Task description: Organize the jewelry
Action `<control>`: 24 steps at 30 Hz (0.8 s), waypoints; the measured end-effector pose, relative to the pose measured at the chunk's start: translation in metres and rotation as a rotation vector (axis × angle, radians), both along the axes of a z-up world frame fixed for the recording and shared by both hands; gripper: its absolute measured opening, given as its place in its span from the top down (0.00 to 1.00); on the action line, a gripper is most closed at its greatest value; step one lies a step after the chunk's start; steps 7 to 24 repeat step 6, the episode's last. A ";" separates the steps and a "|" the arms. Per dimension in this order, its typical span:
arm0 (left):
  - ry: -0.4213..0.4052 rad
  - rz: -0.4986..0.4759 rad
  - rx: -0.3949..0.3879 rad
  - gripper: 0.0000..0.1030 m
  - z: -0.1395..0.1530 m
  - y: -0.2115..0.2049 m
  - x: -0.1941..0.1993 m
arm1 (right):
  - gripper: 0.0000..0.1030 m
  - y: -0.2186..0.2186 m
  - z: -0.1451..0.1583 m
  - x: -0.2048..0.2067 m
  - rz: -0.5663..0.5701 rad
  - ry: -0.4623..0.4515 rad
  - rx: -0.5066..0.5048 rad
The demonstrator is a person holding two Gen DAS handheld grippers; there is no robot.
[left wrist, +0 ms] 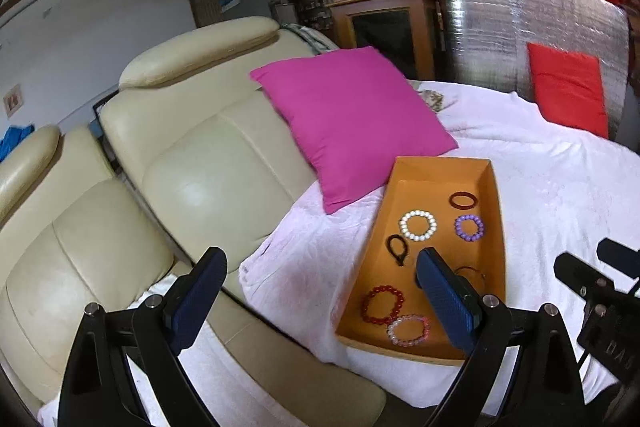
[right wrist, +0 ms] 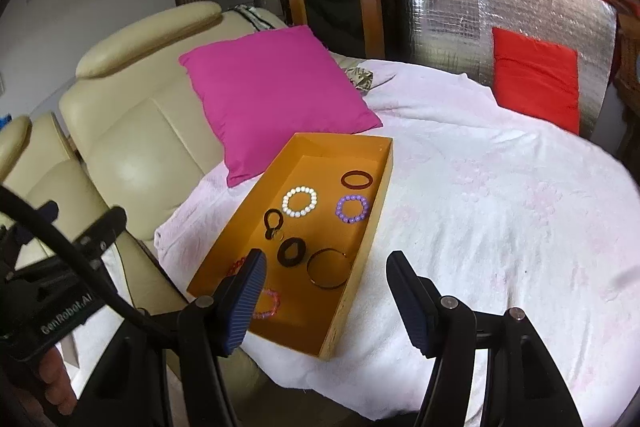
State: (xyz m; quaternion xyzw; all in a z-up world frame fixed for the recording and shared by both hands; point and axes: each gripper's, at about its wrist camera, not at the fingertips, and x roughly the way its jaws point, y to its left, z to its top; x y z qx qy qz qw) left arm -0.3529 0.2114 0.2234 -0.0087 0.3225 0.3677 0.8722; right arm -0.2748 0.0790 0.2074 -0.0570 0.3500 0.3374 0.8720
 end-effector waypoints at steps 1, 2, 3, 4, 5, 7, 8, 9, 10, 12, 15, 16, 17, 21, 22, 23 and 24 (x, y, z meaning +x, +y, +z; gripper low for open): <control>0.005 -0.010 0.012 0.07 0.000 -0.006 0.006 | 0.36 -0.005 -0.001 0.005 -0.008 0.006 0.015; 0.010 -0.020 0.019 0.07 0.001 -0.010 0.012 | 0.36 -0.012 -0.001 0.010 -0.019 0.011 0.029; 0.016 -0.043 0.025 0.07 0.002 -0.018 0.021 | 0.36 -0.021 -0.001 0.016 -0.032 0.016 0.047; 0.021 -0.068 0.028 0.07 0.002 -0.026 0.030 | 0.36 -0.031 -0.002 0.023 -0.045 0.021 0.063; 0.027 -0.102 0.029 0.07 0.002 -0.038 0.041 | 0.36 -0.041 -0.001 0.029 -0.058 0.024 0.078; 0.034 -0.148 0.028 0.07 0.002 -0.052 0.055 | 0.36 -0.056 -0.001 0.037 -0.079 0.022 0.094; 0.034 -0.148 0.028 0.07 0.002 -0.052 0.055 | 0.36 -0.056 -0.001 0.037 -0.079 0.022 0.094; 0.034 -0.148 0.028 0.07 0.002 -0.052 0.055 | 0.36 -0.056 -0.001 0.037 -0.079 0.022 0.094; 0.034 -0.148 0.028 0.07 0.002 -0.052 0.055 | 0.36 -0.056 -0.001 0.037 -0.079 0.022 0.094; 0.034 -0.148 0.028 0.07 0.002 -0.052 0.055 | 0.36 -0.056 -0.001 0.037 -0.079 0.022 0.094; 0.034 -0.148 0.028 0.07 0.002 -0.052 0.055 | 0.36 -0.056 -0.001 0.037 -0.079 0.022 0.094; 0.034 -0.148 0.028 0.07 0.002 -0.052 0.055 | 0.36 -0.056 -0.001 0.037 -0.079 0.022 0.094; 0.034 -0.148 0.028 0.07 0.002 -0.052 0.055 | 0.36 -0.056 -0.001 0.037 -0.079 0.022 0.094; 0.034 -0.148 0.028 0.07 0.002 -0.052 0.055 | 0.36 -0.056 -0.001 0.037 -0.079 0.022 0.094; 0.034 -0.148 0.028 0.07 0.002 -0.052 0.055 | 0.36 -0.056 -0.001 0.037 -0.079 0.022 0.094; 0.034 -0.148 0.028 0.07 0.002 -0.052 0.055 | 0.36 -0.056 -0.001 0.037 -0.079 0.022 0.094; 0.034 -0.148 0.028 0.07 0.002 -0.052 0.055 | 0.36 -0.056 -0.001 0.037 -0.079 0.022 0.094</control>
